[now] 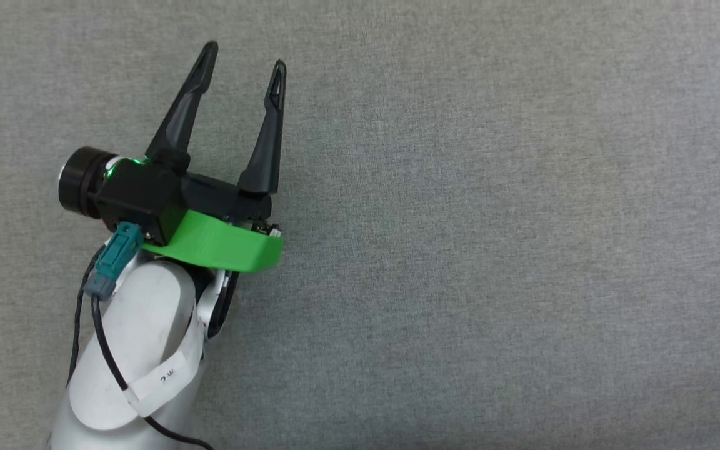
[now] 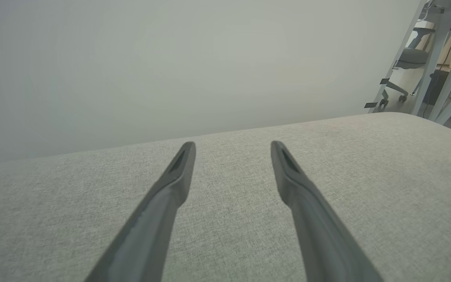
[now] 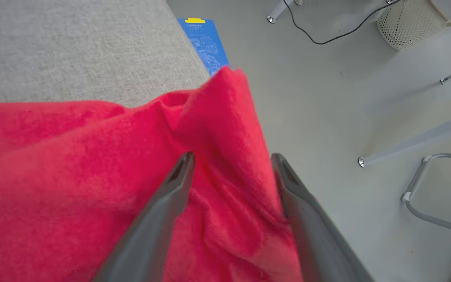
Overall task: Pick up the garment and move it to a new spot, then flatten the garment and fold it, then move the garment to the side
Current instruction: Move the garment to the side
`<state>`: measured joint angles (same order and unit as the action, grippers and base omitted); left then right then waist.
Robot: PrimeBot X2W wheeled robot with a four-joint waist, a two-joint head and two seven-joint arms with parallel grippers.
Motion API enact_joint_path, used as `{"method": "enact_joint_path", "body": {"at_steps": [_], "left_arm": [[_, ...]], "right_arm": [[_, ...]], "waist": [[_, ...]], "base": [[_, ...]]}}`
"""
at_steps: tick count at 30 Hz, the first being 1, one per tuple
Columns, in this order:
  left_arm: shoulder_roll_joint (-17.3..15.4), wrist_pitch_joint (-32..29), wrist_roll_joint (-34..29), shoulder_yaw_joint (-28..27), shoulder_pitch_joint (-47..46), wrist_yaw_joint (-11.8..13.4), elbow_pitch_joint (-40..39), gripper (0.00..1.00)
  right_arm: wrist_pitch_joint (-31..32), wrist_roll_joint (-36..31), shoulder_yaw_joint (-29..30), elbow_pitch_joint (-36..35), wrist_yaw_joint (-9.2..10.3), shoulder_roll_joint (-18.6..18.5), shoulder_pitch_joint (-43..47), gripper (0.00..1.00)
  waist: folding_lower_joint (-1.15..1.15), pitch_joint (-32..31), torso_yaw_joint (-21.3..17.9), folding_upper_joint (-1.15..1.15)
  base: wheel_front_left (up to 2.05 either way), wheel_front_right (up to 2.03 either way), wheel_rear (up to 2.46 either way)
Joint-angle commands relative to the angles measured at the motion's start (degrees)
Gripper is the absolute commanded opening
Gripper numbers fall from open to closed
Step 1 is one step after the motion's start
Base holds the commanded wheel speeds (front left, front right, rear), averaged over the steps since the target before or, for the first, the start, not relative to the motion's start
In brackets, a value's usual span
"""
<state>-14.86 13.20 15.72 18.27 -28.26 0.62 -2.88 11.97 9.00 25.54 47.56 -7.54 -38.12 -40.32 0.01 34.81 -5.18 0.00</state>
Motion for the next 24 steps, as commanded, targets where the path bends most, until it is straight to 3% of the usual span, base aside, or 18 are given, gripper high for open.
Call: {"method": "enact_joint_path", "body": {"at_steps": [1,6,10,17,24], "left_arm": [[0.2,0.5,0.3,-0.1,1.1,0.3,0.6,1.0],[0.7,1.0,1.3,-0.8,4.7,1.4,2.9,1.0],[1.1,1.3,2.3,-1.7,8.9,2.6,4.3,1.0],[1.5,1.5,4.3,-4.1,15.8,5.0,6.3,1.0],[1.9,1.6,5.5,-5.4,20.3,6.3,7.4,1.0]], "right_arm": [[-2.1,-1.6,1.1,0.6,0.05,0.1,-0.2,1.0],[-8.2,-4.3,2.9,1.0,0.05,1.1,1.9,1.0],[-13.0,-2.7,1.3,0.5,0.05,2.4,5.4,1.0],[-21.9,6.9,-9.2,-5.4,0.05,7.1,15.2,1.0],[-25.6,12.9,-16.3,-13.9,0.05,11.8,24.5,1.0]], "waist": [[-0.01,-3.8,-0.1,0.0],[-0.01,-9.9,0.2,0.0],[-0.01,-14.9,0.4,0.0],[-0.01,-22.2,1.0,0.0],[-0.01,-26.8,2.7,0.0]], "base": [[0.0,0.0,0.0],[0.0,0.0,0.0],[0.0,0.0,0.0],[0.0,0.0,0.0],[0.0,0.0,0.0]]}}
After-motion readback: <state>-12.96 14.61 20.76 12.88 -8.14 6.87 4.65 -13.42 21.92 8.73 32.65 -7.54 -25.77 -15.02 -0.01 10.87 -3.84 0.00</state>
